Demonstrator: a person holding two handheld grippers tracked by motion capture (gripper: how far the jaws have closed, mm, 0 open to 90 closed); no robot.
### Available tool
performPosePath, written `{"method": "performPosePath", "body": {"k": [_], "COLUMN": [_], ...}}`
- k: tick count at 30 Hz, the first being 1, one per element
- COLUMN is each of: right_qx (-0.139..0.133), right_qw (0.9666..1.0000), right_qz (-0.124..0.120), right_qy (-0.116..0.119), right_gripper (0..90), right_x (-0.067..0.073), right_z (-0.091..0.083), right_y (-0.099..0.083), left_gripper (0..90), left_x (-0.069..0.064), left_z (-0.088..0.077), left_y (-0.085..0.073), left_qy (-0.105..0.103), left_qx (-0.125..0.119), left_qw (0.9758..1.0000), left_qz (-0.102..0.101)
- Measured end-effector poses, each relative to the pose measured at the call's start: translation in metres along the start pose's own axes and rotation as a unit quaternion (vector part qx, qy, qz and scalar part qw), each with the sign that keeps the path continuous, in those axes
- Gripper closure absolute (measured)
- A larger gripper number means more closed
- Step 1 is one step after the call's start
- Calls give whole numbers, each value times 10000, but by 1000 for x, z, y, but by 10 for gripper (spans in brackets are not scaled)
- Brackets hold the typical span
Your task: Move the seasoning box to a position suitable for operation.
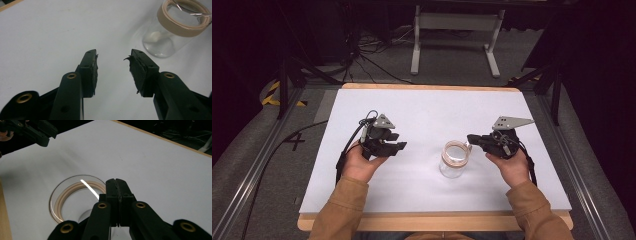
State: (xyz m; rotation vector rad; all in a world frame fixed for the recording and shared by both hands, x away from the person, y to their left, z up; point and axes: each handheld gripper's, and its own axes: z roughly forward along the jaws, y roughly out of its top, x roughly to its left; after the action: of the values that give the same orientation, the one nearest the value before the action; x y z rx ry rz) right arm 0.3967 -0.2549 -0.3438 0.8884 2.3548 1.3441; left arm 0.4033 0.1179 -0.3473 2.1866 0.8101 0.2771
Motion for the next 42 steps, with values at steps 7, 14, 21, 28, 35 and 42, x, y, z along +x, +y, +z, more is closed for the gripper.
{"method": "performPosePath", "body": {"k": [7, 14, 21, 28, 35, 42], "right_qx": [73, 125, 201, 209, 209, 232], "right_qw": [9999, 9998, 9997, 9996, 9996, 9995], "right_qz": [113, 134, 120, 76, 61, 72], "right_qy": [-93, -94, -108, -150, -162, -181], "right_gripper": [893, 894, 895, 897, 898, 898], "right_x": [-6, -7, -7, -7, -7, -8], "right_z": [2, 5, 8, 8, 7, 8], "right_y": [-4, -6, -8, -8, -8, -9], "left_gripper": [568, 567, 564, 571, 603, 700], "left_x": [0, 0, 0, -1, -4, -10], "left_z": [1, 2, 2, 3, 4, 8], "left_y": [0, 0, 0, 1, 2, 4], "left_qy": [-11, -30, -38, -50, -141, -259], "left_qx": [-16, 17, -4, 44, 43, 144], "left_qw": [10000, 10000, 10000, 10000, 9999, 9995], "left_qz": [5, -6, -8, -14, 0, 138]}}
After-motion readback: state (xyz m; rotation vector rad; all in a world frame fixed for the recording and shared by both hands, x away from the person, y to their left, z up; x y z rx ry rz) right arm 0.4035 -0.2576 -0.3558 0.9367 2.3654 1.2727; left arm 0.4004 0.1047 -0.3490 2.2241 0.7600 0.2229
